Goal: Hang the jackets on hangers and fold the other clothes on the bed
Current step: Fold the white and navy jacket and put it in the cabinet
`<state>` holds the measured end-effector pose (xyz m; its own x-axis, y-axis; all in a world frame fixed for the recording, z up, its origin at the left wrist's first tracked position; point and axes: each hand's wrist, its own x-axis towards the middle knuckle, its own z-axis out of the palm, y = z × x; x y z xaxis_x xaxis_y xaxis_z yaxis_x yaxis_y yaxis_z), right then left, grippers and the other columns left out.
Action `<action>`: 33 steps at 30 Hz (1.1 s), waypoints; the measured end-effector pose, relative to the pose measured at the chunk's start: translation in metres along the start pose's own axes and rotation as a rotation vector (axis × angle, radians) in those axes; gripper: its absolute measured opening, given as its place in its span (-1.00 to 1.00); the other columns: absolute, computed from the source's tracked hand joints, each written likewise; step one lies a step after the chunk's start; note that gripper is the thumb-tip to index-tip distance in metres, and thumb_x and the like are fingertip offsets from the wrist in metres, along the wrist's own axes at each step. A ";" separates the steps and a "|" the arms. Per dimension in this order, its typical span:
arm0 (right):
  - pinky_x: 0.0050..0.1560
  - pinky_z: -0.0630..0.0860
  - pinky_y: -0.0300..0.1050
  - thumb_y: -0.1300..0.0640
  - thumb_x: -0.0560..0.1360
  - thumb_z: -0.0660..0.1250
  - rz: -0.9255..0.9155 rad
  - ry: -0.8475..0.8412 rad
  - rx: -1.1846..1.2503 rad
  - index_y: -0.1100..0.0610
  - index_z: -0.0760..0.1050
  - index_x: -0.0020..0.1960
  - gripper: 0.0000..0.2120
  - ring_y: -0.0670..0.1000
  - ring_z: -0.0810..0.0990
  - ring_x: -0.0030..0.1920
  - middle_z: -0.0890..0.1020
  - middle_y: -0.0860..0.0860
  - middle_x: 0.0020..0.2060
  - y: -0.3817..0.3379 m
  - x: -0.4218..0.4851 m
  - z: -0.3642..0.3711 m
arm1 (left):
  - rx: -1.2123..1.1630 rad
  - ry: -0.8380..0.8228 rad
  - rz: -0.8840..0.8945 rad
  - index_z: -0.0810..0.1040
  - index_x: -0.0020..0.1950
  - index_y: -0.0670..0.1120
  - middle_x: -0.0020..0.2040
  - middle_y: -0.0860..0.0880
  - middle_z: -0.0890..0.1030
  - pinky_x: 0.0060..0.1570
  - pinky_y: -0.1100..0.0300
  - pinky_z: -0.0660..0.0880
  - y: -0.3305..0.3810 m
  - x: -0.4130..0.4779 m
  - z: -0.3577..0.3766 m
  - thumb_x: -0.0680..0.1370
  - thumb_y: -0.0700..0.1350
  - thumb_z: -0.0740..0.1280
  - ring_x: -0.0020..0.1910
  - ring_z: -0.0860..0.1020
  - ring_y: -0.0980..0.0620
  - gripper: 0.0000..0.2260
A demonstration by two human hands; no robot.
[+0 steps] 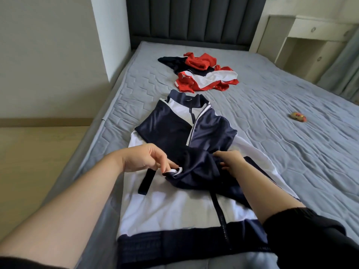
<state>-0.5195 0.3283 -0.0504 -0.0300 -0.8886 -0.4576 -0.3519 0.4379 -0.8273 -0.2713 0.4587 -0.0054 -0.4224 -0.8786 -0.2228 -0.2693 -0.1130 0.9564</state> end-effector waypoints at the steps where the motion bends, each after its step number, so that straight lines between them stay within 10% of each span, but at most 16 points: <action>1: -0.27 0.48 -0.09 0.18 0.30 0.45 -0.010 0.002 0.007 0.26 0.54 -0.13 -0.78 0.12 0.56 -0.27 0.62 0.17 -0.23 0.001 -0.001 0.001 | -0.013 -0.001 -0.029 0.69 -0.30 -0.04 -0.10 -0.09 0.70 0.17 0.20 0.49 0.000 0.001 0.001 0.29 -0.42 0.13 0.19 0.58 0.02 -0.60; 7: -0.28 0.38 -0.08 0.06 0.48 0.28 -0.366 0.244 -0.246 0.14 0.29 -0.42 -0.65 0.08 0.41 -0.44 0.42 0.03 -0.51 -0.019 -0.023 0.005 | 0.048 0.188 -0.156 0.54 0.14 -0.10 -0.12 -0.11 0.70 -0.03 0.26 0.51 -0.002 0.018 0.006 0.50 -0.40 0.17 -0.11 0.64 0.10 -0.67; 11: -0.44 0.33 -0.22 -0.09 0.50 0.34 -0.100 -0.220 -0.304 0.16 0.45 -0.31 -0.64 0.02 0.38 -0.49 0.44 0.04 -0.45 -0.026 -0.040 0.016 | -0.052 0.323 -0.218 0.57 0.06 -0.18 -0.15 -0.18 0.67 -0.08 0.26 0.59 -0.009 0.022 0.004 0.50 -0.40 0.28 -0.15 0.65 -0.02 -0.79; 17: -0.23 0.58 -0.19 0.52 0.43 0.22 -0.277 -0.649 0.127 0.17 0.57 -0.32 -0.66 0.01 0.60 -0.35 0.61 0.09 -0.36 -0.023 -0.028 0.014 | -0.073 0.444 -0.279 0.56 0.00 -0.18 -0.18 -0.15 0.68 -0.22 0.28 0.58 -0.013 0.021 -0.001 0.56 -0.38 0.10 -0.23 0.65 0.01 -0.75; 23: -0.10 0.58 -0.19 0.14 0.25 0.58 -0.216 -1.202 0.037 0.14 0.69 -0.14 -0.79 -0.03 0.66 -0.20 0.69 0.05 -0.24 -0.017 -0.030 -0.018 | -0.238 0.490 -0.274 0.51 0.01 -0.17 -0.11 -0.21 0.59 -0.21 0.18 0.56 -0.015 0.021 0.000 0.61 -0.31 0.05 -0.19 0.62 -0.10 -0.75; 33: -0.45 0.38 -0.21 0.06 0.57 0.27 -0.004 -0.147 -0.239 0.19 0.46 -0.10 -0.80 -0.01 0.45 -0.42 0.50 0.07 -0.34 -0.009 -0.005 -0.023 | 0.402 0.467 -0.427 0.51 0.03 -0.13 -0.24 0.00 0.50 -0.34 0.22 0.39 -0.006 0.050 0.030 0.43 0.08 0.44 -0.31 0.46 0.02 -0.66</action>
<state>-0.5377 0.3255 -0.0334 0.1021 -0.8534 -0.5112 -0.5633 0.3740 -0.7367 -0.3168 0.4301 -0.0282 0.1764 -0.9121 -0.3700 -0.6610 -0.3883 0.6421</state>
